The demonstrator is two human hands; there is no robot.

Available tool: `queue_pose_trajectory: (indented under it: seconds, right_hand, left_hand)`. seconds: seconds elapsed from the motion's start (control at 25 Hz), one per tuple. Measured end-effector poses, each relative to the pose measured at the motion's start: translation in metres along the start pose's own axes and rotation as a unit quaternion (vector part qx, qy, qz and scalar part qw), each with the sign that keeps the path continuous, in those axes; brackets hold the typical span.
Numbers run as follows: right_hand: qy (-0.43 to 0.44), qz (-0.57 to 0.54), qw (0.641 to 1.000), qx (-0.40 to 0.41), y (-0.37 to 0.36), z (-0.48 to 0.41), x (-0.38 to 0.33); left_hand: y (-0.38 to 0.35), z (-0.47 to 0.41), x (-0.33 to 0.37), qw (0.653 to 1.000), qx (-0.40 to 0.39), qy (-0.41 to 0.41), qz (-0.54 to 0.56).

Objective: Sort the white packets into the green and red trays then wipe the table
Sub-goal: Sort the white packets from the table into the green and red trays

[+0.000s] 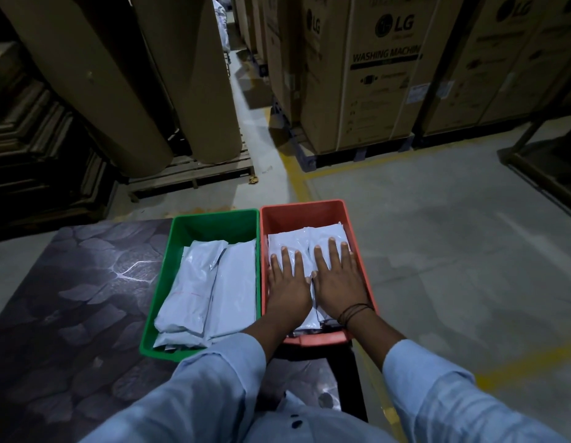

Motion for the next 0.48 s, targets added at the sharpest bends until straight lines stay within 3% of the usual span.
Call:
queue_pose_trajectory:
  seconds: [0.28,0.36,0.48]
  right_hand:
    - [0.009,-0.026,1.000,-0.012,-0.004,-0.001,0.001]
    - [0.009,-0.053,0.998,-0.018,0.002,-0.003,0.003]
    - [-0.001,-0.082,0.997,0.003,0.018,-0.008,0.002]
  left_hand:
    - [0.018,0.010,0.020,0.994,-0.026,0.055,0.094]
    - [0.037,0.016,0.032,0.990,-0.004,0.002,0.144]
    - [0.076,0.033,0.030,0.960,0.107,-0.138,0.219]
Point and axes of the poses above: each hand's wrist, its own z-axis away from the middle knuckle, its own y-axis out of the back of the hand, x = y × z, the point moved 3 cm from there along -z, towards the middle knuckle, and after that the axes turned 14 degrees about z, right-handed, at the moved point
